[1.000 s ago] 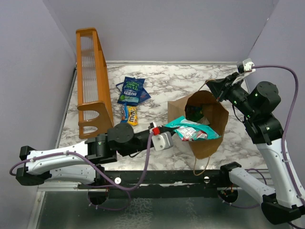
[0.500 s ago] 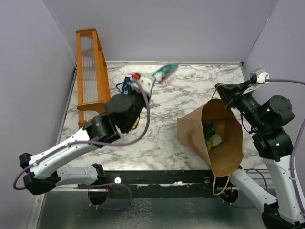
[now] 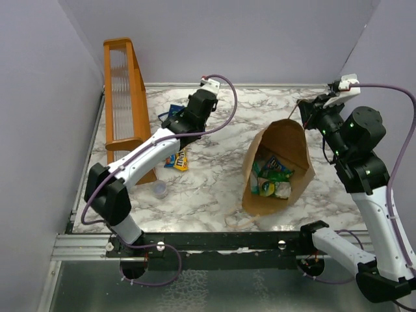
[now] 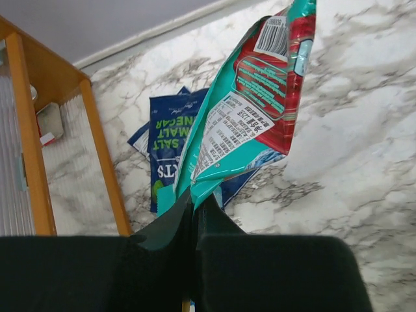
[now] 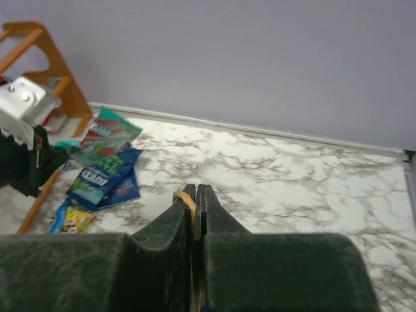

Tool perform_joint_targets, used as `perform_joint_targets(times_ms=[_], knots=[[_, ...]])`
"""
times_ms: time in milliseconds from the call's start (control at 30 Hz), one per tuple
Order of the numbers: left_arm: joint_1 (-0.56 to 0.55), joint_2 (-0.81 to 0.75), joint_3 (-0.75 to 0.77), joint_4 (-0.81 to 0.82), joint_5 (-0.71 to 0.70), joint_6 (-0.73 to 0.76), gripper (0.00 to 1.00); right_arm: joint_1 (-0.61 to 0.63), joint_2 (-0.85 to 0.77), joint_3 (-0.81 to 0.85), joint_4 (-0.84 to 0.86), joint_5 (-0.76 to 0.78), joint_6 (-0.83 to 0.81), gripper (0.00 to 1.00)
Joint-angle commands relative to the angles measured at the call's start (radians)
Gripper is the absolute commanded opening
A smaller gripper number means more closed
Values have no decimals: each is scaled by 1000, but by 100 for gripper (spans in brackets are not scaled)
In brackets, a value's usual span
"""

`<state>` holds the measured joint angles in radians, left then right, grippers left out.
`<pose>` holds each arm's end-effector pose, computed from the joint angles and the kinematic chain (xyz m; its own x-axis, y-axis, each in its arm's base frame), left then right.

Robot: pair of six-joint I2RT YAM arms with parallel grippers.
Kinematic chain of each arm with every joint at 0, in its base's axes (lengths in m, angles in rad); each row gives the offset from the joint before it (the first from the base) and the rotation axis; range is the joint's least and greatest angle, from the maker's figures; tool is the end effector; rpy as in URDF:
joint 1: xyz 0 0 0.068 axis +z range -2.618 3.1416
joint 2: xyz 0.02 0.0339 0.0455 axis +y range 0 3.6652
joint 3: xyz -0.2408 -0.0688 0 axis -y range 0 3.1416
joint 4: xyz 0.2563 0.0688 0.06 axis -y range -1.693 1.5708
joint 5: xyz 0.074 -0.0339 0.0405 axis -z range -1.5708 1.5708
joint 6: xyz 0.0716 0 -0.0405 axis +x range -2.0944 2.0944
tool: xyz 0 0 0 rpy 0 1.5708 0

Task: Take the snacks out of the paper bag
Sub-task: Place the snack at the center of the board.

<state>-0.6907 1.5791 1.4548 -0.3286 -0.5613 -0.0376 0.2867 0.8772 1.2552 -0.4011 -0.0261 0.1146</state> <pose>0.3363 -0.2285 0.3231 -0.3435 0.2426 -0.9073 0.1576 0.9673 0.1989 0.2178 0.0662 0.4457 -0.0572 0.1023 -0.9931 -0.3032 0.9460 0.1149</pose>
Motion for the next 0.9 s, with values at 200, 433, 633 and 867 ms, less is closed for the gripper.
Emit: perform_joint_targets(times_ms=[200, 433, 633, 867], knots=[[77, 242, 59, -54, -294, 80, 0, -1, 135, 164, 258, 166, -323, 2], [86, 350, 44, -117, -199, -26, 11, -1, 184, 126, 240, -245, -449, 2], [92, 373, 15, -153, -41, -119, 40, -1, 178, -22, 309, -694, -253, 2], [94, 146, -60, -134, 223, -172, 57, -1, 88, -186, 327, -726, -100, 2]])
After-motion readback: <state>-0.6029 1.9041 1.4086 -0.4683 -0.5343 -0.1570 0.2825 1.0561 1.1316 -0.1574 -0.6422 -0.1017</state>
